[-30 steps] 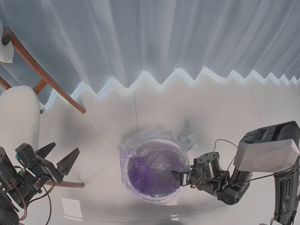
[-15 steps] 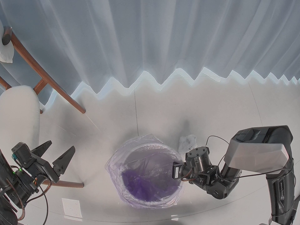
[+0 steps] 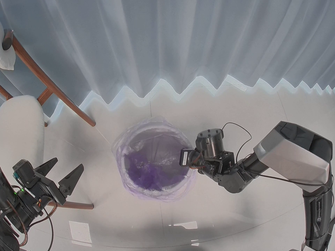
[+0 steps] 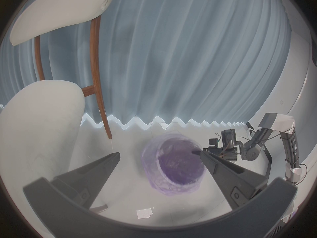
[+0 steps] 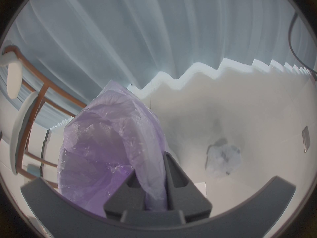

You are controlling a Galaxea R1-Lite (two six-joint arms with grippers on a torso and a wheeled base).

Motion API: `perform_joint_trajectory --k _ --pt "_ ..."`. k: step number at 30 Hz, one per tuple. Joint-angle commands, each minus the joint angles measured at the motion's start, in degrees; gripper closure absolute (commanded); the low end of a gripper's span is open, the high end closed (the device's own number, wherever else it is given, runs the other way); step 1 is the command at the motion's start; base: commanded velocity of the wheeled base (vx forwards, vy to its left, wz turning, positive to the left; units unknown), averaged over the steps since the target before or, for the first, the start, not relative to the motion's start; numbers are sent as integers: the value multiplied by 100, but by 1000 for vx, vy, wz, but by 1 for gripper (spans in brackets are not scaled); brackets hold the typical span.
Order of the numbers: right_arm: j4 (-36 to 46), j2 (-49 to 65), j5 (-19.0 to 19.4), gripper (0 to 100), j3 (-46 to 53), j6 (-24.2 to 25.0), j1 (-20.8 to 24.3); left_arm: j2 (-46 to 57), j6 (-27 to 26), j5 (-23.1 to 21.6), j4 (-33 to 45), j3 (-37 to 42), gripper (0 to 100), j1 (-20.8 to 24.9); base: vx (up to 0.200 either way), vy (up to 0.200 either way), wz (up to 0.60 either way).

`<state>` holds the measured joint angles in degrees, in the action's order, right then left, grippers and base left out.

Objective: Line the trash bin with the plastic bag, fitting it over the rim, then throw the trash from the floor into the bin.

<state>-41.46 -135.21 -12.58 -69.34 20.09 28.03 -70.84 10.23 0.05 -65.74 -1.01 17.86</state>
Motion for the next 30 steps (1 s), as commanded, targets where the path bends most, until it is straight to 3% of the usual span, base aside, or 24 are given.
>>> perform_joint_trajectory --k 1,15,16,30 --pt "270 -182 -166 100 -739 30 1 0 -3 13 27 101 0 -2 0 0 0" --pt "261 -463 -175 100 -853 171 -8 -9 -3 13 35 101 0 -2 0 0 0" --pt "252 -472 -166 0 -853 179 -8 -9 -3 13 35 101 0 -2 0 0 0" --pt "411 486 -183 0 -45 382 -8 0 -12 21 132 101 0 -2 0 0 0"
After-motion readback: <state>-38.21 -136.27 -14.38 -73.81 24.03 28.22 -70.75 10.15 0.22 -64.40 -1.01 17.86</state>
